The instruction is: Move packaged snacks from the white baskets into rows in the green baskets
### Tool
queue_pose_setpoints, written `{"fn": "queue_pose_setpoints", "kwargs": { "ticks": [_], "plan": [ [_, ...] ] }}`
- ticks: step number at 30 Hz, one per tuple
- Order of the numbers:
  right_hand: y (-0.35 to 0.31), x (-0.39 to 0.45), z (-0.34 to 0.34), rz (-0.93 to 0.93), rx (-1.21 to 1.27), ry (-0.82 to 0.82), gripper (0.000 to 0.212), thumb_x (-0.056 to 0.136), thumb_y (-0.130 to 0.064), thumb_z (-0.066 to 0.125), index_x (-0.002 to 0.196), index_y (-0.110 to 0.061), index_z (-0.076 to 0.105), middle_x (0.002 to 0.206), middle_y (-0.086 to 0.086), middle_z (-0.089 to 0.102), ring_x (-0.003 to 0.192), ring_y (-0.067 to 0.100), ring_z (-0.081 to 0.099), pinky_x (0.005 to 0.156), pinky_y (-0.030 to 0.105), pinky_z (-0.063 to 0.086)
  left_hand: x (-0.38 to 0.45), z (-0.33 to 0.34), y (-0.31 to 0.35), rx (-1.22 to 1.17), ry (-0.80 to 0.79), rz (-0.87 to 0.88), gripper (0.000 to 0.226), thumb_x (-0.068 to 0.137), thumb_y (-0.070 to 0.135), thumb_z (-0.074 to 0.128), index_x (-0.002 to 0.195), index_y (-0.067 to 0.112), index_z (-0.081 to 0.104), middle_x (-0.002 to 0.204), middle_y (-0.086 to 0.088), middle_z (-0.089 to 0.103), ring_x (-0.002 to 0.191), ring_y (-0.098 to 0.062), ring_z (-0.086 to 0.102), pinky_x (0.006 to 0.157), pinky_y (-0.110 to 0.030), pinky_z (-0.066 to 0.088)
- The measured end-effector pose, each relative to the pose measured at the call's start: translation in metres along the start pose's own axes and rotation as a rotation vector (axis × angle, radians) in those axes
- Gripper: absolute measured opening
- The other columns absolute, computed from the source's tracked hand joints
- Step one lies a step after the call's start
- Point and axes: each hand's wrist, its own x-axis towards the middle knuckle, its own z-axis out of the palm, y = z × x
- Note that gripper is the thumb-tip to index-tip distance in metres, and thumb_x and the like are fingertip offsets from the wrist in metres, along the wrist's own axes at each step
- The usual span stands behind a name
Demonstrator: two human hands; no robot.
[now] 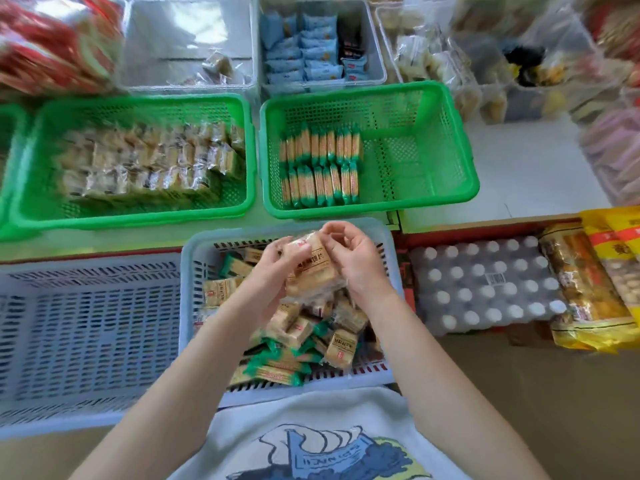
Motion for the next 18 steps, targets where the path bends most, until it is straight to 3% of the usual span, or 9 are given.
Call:
{"fn": "queue_pose_setpoints", "kwargs": {
  "ticks": [4,7,10,11,13,16,18],
  "plan": [
    [0.0,-0.005,0.075,0.02,-0.031,0.047,0.011,0.093,-0.018,0.069,0.087,-0.026,0.072,0.087,0.0,0.071,0.088,0.024,0.066,0.089,0.05,0.057,-0.022,-0.055,0.016,-0.077,0.073,0.066,0.089,0.068,0.036,0.083,0.142,0.018,0.036,0.126,-0.015,0.062,0.097,-0.023,0.073,0.074,-0.035,0.059],
    [0.003,-0.003,0.126,0.062,-0.077,-0.013,0.005,0.094,-0.035,0.068,0.095,-0.036,0.073,0.104,0.005,0.073,0.105,0.031,0.067,0.097,0.058,0.052,-0.038,-0.109,0.031,-0.067,0.179,0.139,0.071,0.076,0.027,0.079,0.136,0.018,0.041,0.122,-0.011,0.065,0.097,-0.021,0.072,0.071,-0.031,0.059],
    [0.002,0.002,0.172,0.171,-0.188,-0.178,0.056,0.082,-0.069,0.065,0.127,-0.037,0.056,0.124,0.004,0.068,0.116,0.024,0.065,0.104,0.053,0.049,-0.043,-0.163,0.043,-0.135,0.228,0.198,0.067,0.079,0.03,0.075,0.136,0.009,0.047,0.121,-0.016,0.068,0.097,-0.024,0.072,0.067,-0.029,0.059],
    [0.003,0.003,0.187,0.209,-0.217,-0.249,0.065,0.081,-0.069,0.064,0.133,-0.033,0.051,0.128,0.005,0.066,0.117,0.022,0.065,0.102,0.049,0.051,-0.044,-0.178,0.049,-0.159,0.245,0.213,0.063,0.083,0.032,0.073,0.136,0.008,0.048,0.122,-0.017,0.067,0.099,-0.025,0.072,0.067,-0.03,0.059],
    [0.006,0.004,0.219,0.23,-0.263,-0.342,0.061,0.09,-0.053,0.065,0.14,-0.026,0.044,0.129,0.009,0.064,0.111,0.022,0.068,0.097,0.045,0.056,-0.041,-0.202,0.059,-0.189,0.294,0.231,0.053,0.091,0.033,0.067,0.134,0.009,0.047,0.121,-0.015,0.066,0.098,-0.023,0.07,0.068,-0.029,0.058],
    [0.013,0.01,0.261,0.238,-0.182,-0.285,0.047,0.099,-0.028,0.062,0.142,-0.019,0.047,0.116,0.007,0.07,0.097,0.022,0.071,0.084,0.036,0.059,-0.036,-0.222,0.073,-0.24,0.349,0.238,0.041,0.099,0.034,0.058,0.129,0.012,0.043,0.116,-0.009,0.064,0.098,-0.022,0.068,0.069,-0.03,0.056],
    [0.014,0.017,0.276,0.213,-0.117,-0.229,0.039,0.1,-0.023,0.061,0.138,-0.018,0.054,0.113,0.005,0.071,0.097,0.02,0.07,0.083,0.035,0.058,-0.029,-0.228,0.081,-0.216,0.356,0.223,0.039,0.1,0.04,0.055,0.128,0.015,0.042,0.114,-0.006,0.064,0.098,-0.019,0.066,0.071,-0.029,0.053]
  ]
}}
